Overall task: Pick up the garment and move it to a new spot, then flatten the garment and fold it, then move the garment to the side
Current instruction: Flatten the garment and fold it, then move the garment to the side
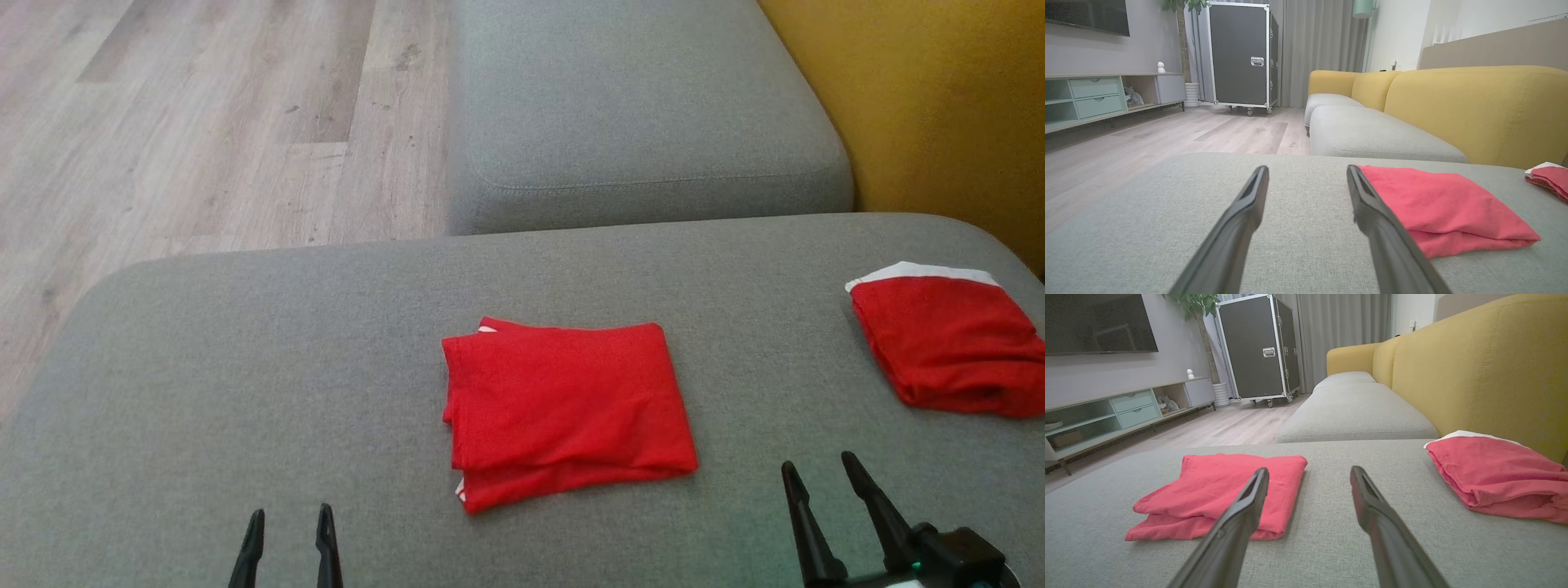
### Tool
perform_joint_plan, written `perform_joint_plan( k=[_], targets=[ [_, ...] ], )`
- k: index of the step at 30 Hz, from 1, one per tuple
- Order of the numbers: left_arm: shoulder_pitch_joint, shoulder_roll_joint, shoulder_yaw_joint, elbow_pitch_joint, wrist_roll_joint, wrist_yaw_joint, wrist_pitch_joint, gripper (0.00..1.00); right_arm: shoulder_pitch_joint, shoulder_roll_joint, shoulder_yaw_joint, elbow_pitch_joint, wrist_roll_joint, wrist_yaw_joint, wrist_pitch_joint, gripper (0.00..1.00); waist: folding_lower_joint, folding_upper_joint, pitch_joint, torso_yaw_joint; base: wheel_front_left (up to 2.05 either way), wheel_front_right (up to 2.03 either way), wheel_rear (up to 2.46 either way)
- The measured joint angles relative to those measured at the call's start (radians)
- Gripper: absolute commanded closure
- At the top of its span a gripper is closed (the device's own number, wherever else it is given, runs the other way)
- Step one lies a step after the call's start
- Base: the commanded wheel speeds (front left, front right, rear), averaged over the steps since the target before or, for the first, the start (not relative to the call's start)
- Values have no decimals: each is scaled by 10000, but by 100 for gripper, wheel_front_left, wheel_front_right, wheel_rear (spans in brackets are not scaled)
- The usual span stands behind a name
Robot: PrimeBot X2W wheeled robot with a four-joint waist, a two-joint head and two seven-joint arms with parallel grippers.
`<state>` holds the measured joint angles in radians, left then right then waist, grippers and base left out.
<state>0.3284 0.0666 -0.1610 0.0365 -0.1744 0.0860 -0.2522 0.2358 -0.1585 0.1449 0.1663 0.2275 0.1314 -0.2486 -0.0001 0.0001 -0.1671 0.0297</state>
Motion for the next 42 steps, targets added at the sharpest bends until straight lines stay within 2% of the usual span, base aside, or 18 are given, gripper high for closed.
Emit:
perform_joint_plan(
  k=[9, 26, 35, 39, 42],
  targets=[
    [25, -17, 15, 186, 96, -151, 0, 0, 4, 2, -25, 0, -82, 0, 0, 0, 1, 0, 40, 43, 0, 0, 0],
    [29, -36, 10, 222, -36, -169, 0, 0, 8, 2, -58, 31, -54, 0, -10, 0, 1, 0, 268, 38, 0, 0, 0],
    [-270, -52, -163, 10, -226, -82, 0, 0, -633, -150, 144, 1060, 846, 0, -10, 0, 2, 0, 927, 286, 0, 0, 0],
    [-649, -54, -343, -439, -357, -357, 0, 0, -1566, -384, 458, 1925, 1705, 0, 56, 0, 2, 0, 1264, 474, 0, 0, 0],
    [-799, -71, -489, -637, -370, -593, 0, 0, -2309, -537, 775, 2454, 2681, 0, 734, 0, 2, 0, 1505, 631, 0, 0, 0]
  ],
)
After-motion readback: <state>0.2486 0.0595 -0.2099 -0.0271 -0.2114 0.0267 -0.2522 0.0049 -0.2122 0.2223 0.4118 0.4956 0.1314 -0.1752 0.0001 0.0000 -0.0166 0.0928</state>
